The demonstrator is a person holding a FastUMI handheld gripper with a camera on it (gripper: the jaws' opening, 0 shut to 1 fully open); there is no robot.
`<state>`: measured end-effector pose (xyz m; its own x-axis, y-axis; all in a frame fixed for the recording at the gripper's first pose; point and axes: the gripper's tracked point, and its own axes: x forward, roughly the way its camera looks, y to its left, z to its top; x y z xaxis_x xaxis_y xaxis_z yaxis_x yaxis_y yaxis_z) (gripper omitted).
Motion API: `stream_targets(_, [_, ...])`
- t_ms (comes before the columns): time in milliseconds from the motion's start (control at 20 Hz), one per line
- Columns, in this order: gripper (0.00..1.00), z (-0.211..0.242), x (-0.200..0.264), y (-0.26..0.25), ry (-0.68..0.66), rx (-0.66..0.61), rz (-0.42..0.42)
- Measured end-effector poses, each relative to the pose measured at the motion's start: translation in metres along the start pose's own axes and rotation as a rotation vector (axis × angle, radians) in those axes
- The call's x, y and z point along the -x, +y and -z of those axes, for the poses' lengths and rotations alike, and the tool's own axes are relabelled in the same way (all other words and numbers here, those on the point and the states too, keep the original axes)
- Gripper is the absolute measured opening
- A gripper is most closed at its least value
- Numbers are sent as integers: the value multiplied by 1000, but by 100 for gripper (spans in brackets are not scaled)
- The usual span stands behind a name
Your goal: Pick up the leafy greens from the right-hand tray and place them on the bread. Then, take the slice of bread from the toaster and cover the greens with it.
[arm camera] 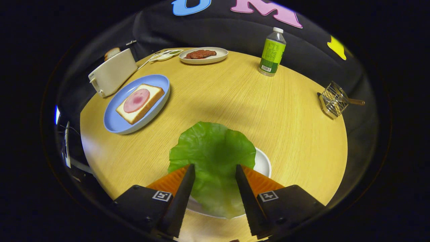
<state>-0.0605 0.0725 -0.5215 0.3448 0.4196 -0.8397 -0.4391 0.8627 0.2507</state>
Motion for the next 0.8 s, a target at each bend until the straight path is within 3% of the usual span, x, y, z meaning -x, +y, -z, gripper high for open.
stream_targets(200, [76,-2,-3,-1,26,-74,44])
stream_targets(300, [59,-2,-2,1,36,-99,69])
stream_targets(450, [13,-4,-4,4,38,-121,76])
stream_targets(800, [5,-34,28,5,-46,-220,44])
